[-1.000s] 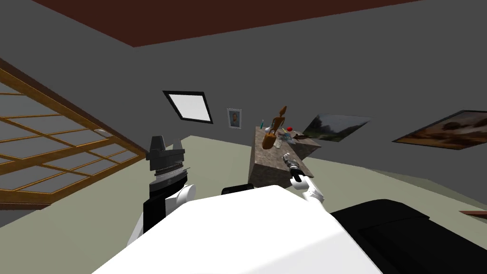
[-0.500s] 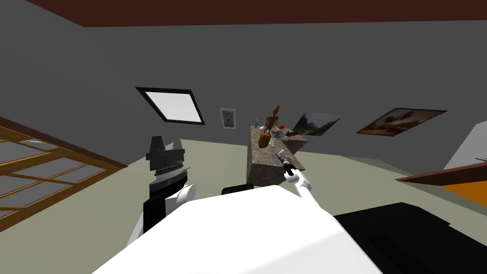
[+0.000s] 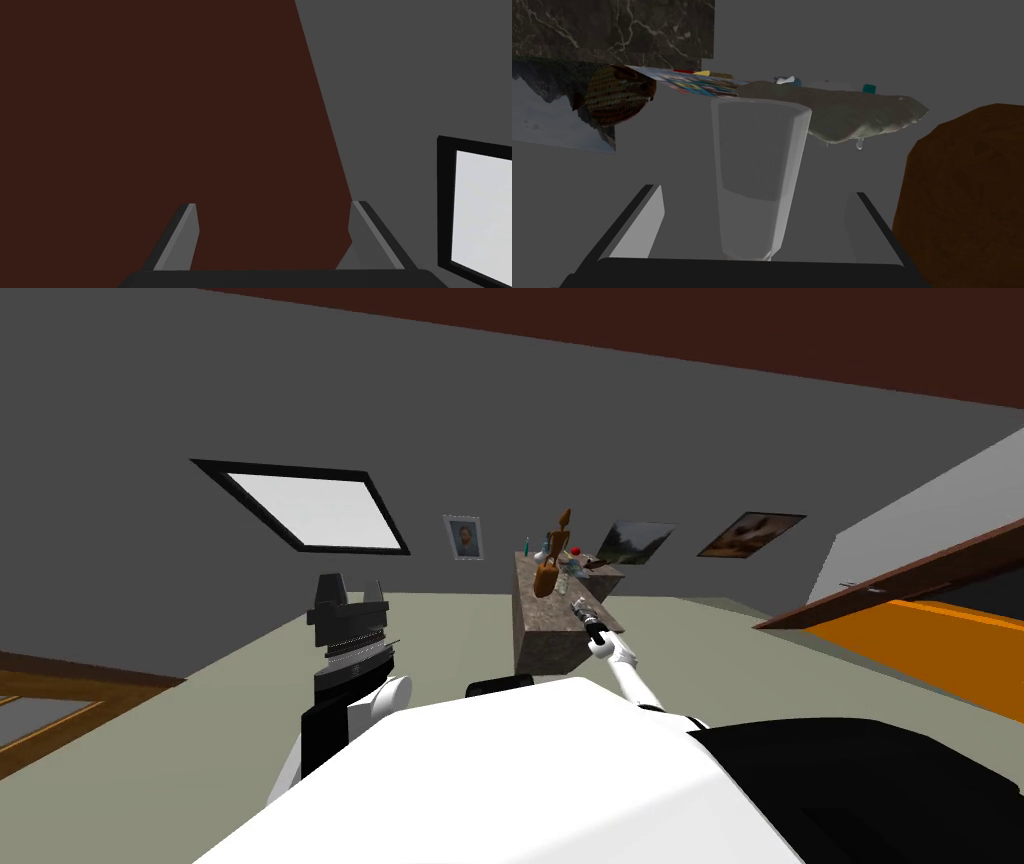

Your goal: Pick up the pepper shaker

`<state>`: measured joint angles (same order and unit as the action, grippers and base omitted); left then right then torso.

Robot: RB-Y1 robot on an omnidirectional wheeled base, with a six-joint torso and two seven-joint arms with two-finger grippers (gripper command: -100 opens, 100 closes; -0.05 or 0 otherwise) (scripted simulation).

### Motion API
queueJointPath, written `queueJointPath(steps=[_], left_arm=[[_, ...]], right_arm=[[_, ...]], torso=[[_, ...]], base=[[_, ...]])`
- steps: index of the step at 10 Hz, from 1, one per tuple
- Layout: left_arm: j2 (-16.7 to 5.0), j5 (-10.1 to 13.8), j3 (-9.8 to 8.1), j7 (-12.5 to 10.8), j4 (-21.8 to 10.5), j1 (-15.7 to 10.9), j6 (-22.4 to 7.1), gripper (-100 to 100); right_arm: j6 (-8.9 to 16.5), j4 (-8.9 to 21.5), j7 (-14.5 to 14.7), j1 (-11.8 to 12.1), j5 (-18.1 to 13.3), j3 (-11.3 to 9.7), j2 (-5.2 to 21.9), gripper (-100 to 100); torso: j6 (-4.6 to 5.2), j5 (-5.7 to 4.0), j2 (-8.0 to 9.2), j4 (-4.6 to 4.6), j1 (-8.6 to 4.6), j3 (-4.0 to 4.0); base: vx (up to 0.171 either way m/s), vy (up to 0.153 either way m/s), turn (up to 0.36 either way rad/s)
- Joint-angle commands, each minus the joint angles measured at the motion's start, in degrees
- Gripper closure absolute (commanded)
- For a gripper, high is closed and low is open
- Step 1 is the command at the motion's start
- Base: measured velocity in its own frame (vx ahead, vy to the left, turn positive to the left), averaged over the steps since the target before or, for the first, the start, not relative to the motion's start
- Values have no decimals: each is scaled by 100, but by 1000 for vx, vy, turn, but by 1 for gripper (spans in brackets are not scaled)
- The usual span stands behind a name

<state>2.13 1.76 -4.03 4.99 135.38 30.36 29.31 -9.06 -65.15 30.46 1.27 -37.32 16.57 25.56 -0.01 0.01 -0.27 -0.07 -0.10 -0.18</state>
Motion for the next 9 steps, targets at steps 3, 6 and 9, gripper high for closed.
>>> queueJointPath(steps=[3, 6, 9], left_arm=[[0, 0, 0, 0, 0, 0, 0, 0], [0, 0, 1, 0, 0, -2, 0, 0], [0, 0, 1, 0, 0, -2, 0, 0]], right_arm=[[-176, 464, -129, -544, -148, -312, 159, -100], [-414, 919, -278, -1001, -354, -702, 350, -100], [-405, 1008, -269, -1125, -353, -691, 331, -100]], torso=[[1, 1, 1, 0, 3, 1], [-8, 0, 2, 1, 2, 1], [-7, 0, 7, 2, -3, 4]], base=[[30, 35, -236], [30, 33, -253], [11, 21, -61]])
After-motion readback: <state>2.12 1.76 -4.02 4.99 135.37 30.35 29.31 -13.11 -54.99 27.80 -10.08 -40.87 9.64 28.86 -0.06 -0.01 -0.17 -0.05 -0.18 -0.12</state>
